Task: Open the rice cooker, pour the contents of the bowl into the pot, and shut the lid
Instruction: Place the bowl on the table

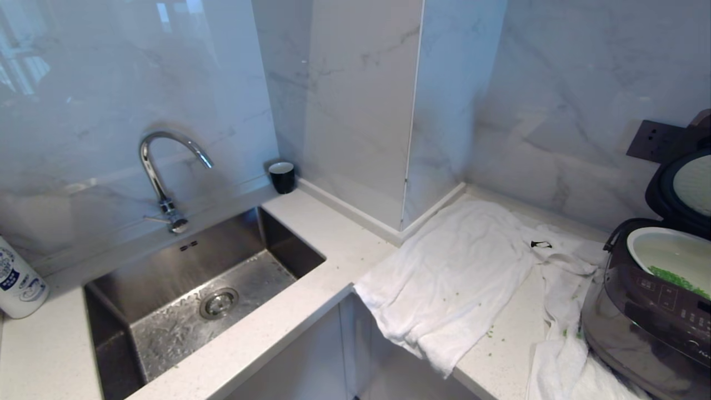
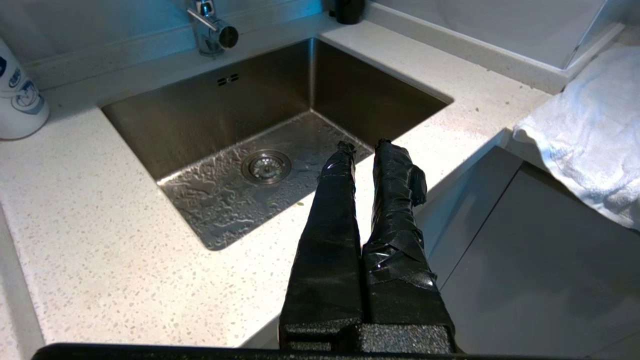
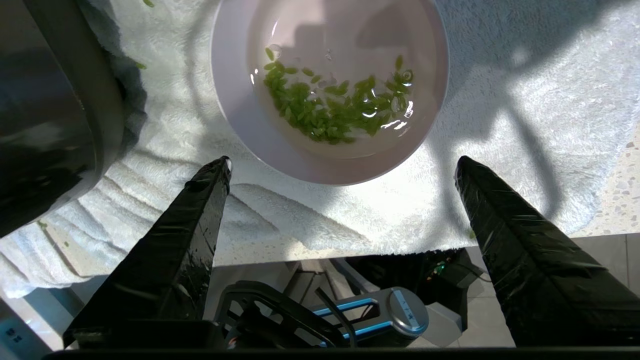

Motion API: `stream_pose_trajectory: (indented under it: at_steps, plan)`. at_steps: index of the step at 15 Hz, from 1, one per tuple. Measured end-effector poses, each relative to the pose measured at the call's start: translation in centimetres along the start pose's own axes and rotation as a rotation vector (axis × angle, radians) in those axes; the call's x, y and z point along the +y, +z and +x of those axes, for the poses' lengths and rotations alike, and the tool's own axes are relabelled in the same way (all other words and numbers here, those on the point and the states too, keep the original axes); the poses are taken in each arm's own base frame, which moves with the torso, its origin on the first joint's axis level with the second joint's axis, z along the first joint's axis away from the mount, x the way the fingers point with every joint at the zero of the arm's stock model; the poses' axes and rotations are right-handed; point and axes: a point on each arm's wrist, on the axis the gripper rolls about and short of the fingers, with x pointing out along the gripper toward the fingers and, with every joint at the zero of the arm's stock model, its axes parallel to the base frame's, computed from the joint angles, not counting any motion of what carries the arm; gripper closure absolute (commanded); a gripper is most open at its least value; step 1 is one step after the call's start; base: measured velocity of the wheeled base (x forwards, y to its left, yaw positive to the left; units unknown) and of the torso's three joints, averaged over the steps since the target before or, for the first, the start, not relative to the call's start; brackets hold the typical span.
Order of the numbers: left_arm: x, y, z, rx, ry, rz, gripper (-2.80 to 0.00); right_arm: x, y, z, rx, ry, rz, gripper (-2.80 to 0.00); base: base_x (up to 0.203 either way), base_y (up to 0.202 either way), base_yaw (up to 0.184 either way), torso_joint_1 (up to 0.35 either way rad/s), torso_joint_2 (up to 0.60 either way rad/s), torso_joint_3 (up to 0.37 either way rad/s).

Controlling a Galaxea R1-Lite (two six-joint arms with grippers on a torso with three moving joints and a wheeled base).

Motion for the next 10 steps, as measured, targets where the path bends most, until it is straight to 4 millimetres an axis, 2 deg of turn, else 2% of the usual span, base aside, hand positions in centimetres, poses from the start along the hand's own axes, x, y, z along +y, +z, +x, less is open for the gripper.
stream_pose_trajectory:
  at_steps: [3, 7, 8, 10]
  plan:
    - [0.0, 0.0, 0.0, 0.0, 0.0, -0.001, 0.0, 0.9, -0.4, -0.8, 0.003, 0.007, -0.005, -2.8, 0.0, 0.0, 0.0, 0.0, 0.0, 0.0]
    - [0.0, 0.0, 0.0, 0.0, 0.0, 0.0, 0.0, 3.1, -1.5, -1.3, 0.021, 0.045, -0.028, -2.8, 0.0, 0.0, 0.0, 0.0, 0.0, 0.0]
    - [0.0, 0.0, 0.0, 0.0, 0.0, 0.0, 0.0, 3.7, -2.0, -1.2, 0.029, 0.05, -0.036, 0.0, 0.0, 0.0, 0.0, 0.0, 0.0, 0.0]
    - [0.0, 0.0, 0.0, 0.0, 0.0, 0.0, 0.0, 5.1, -3.1, -1.2, 0.045, 0.06, -0.057, 0.0, 0.0, 0.0, 0.0, 0.0, 0.0, 0.0]
